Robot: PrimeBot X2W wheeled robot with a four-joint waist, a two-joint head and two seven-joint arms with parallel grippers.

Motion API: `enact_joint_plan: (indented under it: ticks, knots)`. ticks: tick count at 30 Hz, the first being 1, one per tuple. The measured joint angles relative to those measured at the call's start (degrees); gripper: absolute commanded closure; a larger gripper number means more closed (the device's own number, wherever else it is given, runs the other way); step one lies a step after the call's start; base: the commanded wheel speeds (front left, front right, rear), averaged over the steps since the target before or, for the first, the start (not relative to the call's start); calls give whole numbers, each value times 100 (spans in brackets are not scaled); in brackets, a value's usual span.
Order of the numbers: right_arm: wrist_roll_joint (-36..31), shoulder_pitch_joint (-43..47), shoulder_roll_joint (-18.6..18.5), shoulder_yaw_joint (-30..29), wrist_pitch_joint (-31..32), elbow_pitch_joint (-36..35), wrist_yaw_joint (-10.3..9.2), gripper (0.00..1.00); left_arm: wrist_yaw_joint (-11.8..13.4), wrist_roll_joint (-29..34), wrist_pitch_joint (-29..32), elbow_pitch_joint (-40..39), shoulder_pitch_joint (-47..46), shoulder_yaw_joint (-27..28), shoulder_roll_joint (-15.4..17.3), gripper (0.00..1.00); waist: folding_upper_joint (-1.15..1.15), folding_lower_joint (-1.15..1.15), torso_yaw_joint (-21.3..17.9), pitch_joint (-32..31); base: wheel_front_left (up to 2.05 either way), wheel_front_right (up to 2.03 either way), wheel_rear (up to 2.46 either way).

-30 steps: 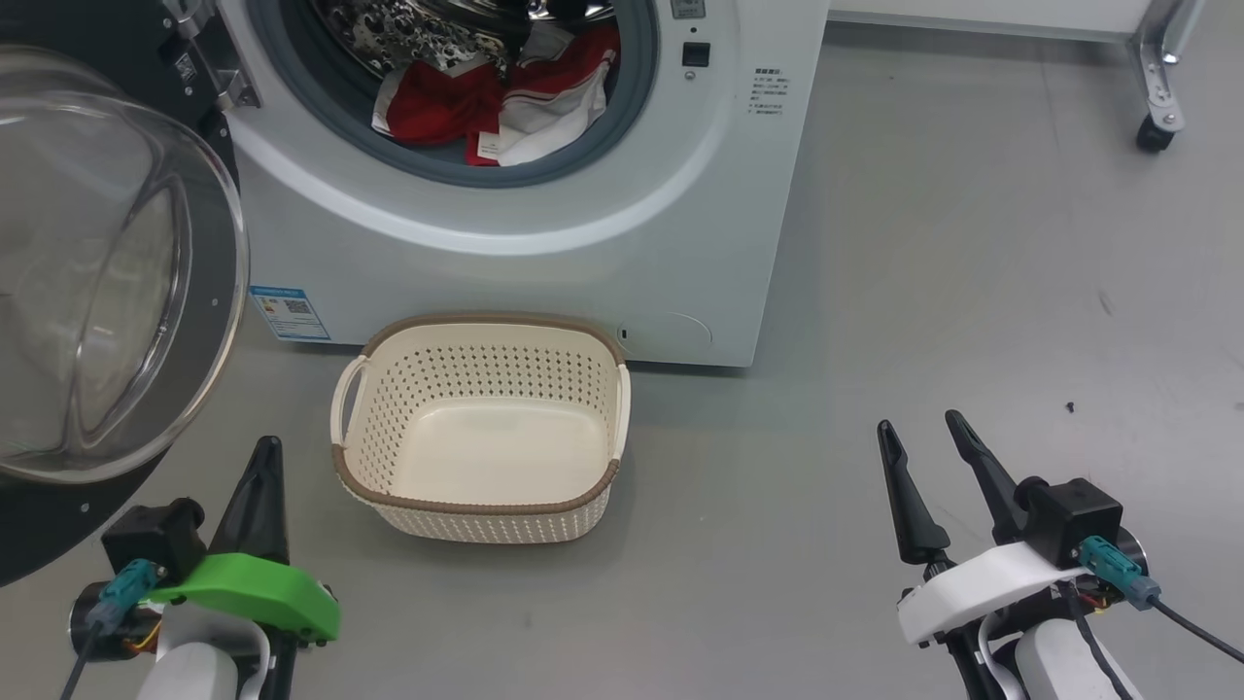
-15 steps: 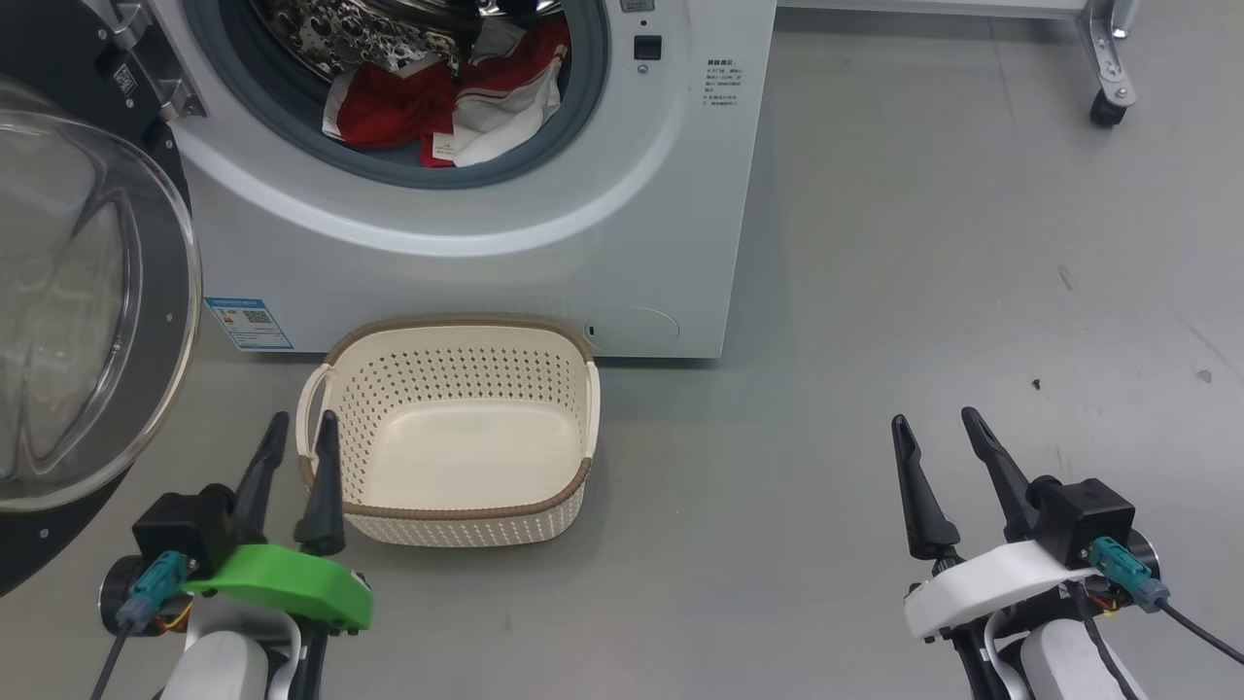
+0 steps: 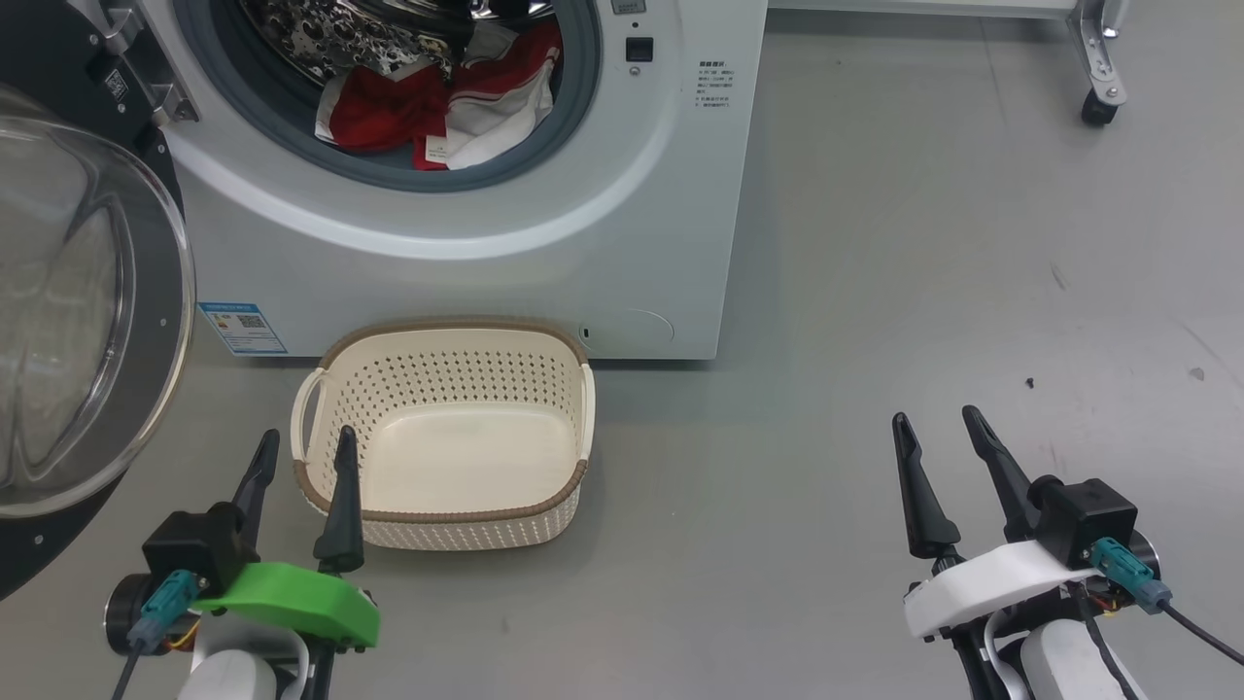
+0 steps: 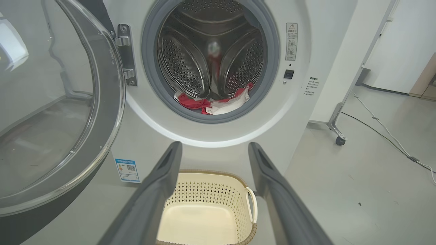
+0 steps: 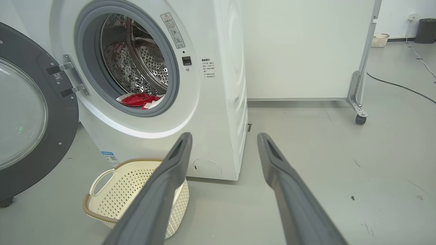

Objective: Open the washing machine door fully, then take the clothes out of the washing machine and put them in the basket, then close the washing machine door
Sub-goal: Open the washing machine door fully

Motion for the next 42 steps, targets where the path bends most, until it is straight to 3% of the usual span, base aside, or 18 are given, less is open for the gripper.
enact_joint_plan:
  ticks: [42]
  knots:
    - [-1, 62, 38, -53, -41, -92, 7, 0, -58, -90, -15, -387, 229, -82, -75, 0, 0, 0, -4, 43, 3, -3, 0]
